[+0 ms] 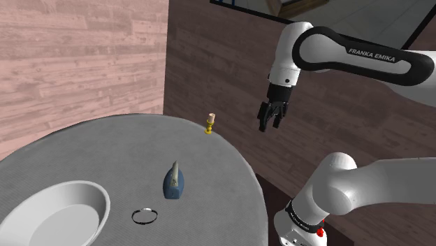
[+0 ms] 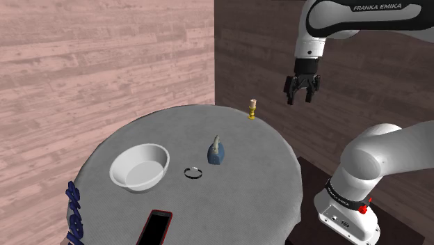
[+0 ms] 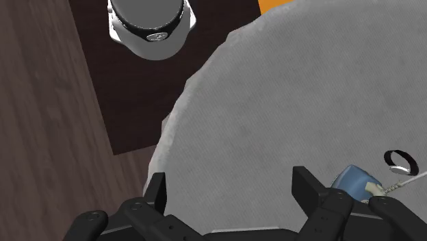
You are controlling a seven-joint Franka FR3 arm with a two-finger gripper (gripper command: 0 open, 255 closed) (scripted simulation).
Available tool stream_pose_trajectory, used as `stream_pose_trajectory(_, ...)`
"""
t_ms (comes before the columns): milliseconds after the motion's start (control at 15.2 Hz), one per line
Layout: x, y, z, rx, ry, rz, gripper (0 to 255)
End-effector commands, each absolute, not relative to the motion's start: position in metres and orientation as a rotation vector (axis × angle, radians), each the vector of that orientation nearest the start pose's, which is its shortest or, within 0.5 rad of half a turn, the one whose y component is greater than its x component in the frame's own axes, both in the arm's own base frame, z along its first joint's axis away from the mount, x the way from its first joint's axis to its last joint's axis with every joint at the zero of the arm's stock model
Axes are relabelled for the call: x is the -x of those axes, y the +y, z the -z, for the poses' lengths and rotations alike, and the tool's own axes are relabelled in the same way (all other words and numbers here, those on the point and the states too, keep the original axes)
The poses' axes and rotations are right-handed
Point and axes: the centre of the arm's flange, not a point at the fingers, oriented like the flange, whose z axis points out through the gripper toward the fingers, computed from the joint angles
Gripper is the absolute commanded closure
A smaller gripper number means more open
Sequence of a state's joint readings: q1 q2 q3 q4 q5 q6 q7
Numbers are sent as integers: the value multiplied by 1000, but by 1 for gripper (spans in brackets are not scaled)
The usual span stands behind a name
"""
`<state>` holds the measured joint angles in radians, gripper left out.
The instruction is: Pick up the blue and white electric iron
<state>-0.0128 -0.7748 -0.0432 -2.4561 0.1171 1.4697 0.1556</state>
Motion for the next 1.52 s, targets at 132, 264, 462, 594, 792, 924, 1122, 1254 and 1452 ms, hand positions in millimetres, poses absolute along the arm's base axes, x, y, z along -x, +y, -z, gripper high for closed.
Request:
stream_pose_trajectory(132,-301,16,-523,2974,308,-319,0)
stream_pose_trajectory(264,-309,38,-512,2974,323,-307,0)
stream_pose_trajectory(462,-322,70,-495,2973,345,-290,0)
stream_pose_trajectory(594,-332,92,-484,2972,360,-279,0)
stream_pose_trajectory(792,-346,124,-467,2971,382,-261,0)
stream_pose_trajectory(924,-356,145,-456,2971,397,-250,0)
stream_pose_trajectory(1122,-372,176,-439,2969,419,-232,0)
stream_pose_trajectory(1254,-382,197,-428,2968,434,-221,0)
stream_pose_trajectory(1452,-399,228,-412,2966,456,-203,0)
